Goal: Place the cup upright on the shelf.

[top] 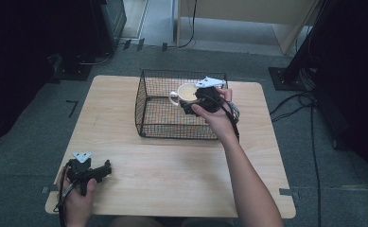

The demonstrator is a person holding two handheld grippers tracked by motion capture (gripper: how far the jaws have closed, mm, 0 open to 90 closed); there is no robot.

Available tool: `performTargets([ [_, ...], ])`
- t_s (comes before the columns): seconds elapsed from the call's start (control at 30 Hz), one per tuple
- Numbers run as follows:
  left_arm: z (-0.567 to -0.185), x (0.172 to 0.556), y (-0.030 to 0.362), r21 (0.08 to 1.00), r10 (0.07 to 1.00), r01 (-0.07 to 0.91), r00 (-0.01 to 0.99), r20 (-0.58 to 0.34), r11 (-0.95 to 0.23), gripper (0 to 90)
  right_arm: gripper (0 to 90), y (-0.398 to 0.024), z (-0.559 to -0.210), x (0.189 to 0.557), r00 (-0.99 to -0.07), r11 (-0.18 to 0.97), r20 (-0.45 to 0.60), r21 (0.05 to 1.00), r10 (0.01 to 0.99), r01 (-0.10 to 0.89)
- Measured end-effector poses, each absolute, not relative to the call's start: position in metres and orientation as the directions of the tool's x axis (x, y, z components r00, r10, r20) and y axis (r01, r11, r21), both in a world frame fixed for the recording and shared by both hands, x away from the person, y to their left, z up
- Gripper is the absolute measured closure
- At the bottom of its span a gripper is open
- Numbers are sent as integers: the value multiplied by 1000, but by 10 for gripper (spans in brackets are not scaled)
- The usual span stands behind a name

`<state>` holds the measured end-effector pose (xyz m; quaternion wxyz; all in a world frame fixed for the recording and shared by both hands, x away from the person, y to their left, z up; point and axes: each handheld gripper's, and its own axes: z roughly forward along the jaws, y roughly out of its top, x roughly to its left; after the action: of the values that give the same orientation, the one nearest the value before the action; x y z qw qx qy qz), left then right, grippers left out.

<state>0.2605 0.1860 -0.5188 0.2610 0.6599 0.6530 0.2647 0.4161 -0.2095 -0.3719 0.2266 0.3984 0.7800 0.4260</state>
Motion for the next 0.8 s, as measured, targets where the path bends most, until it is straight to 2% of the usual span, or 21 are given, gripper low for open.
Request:
performTargets([
  [0.3,-519,260,186,690,1000,724,7,9,-11,18,98,-208,-385,439,-573,340,-47,844,818,415],
  [0.43,-519,260,186,690,1000,724,7,9,-11,18,98,-207,-391,448,-583,319,-15,849,812,422],
  [0.8,-519,260,186,690,1000,724,7,9,-11,18,99,-201,-412,470,-614,366,-40,832,789,416],
])
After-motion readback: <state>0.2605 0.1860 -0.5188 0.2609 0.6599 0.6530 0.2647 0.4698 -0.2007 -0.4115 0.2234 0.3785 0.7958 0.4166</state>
